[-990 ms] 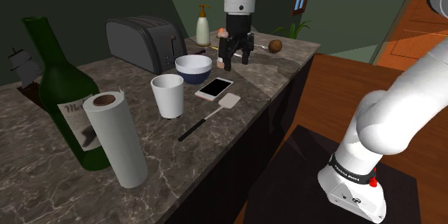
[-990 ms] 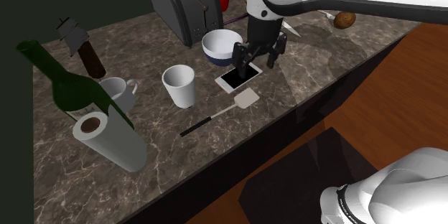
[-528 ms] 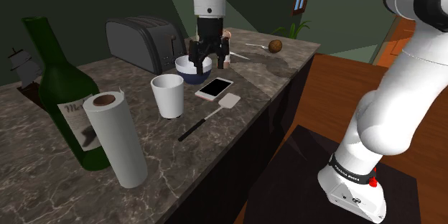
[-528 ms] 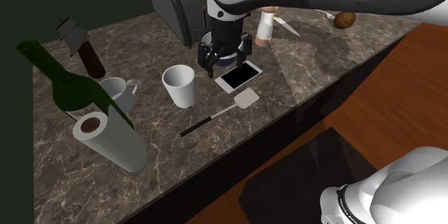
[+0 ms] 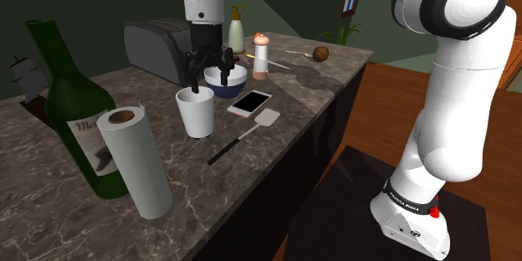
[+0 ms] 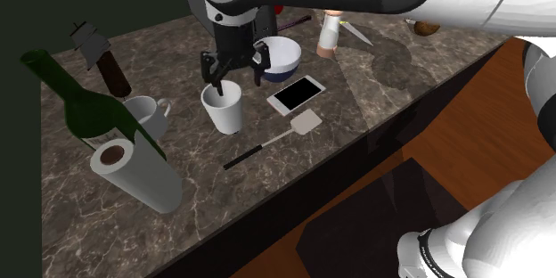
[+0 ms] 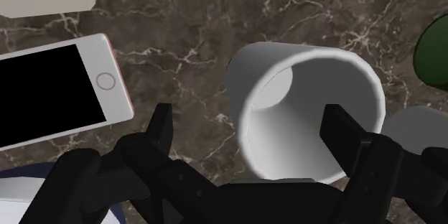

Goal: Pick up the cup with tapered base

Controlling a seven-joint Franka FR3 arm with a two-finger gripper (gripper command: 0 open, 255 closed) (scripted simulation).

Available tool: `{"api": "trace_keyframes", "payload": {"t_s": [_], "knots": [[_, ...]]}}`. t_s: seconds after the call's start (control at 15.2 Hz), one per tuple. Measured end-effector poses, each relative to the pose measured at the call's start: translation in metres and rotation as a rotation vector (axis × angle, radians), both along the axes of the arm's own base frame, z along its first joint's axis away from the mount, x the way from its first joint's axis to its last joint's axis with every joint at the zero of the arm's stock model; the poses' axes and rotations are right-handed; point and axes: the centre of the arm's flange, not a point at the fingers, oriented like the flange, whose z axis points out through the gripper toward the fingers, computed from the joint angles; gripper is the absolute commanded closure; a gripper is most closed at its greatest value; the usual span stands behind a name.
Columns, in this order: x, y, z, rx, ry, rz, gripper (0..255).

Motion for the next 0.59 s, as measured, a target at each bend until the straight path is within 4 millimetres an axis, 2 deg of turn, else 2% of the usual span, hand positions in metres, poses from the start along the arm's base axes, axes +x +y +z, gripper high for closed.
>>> {"api": "trace_keyframes", "payload": {"t_s": [0.46,0.53,0.59], "knots": [[0.004,0.002,-0.037,0.001,0.001,-0.001,0],[0.004,0.002,-0.038,0.002,0.001,-0.001,255],[0.004,0.002,-0.039,0.002,0.001,-0.001,255]]}}
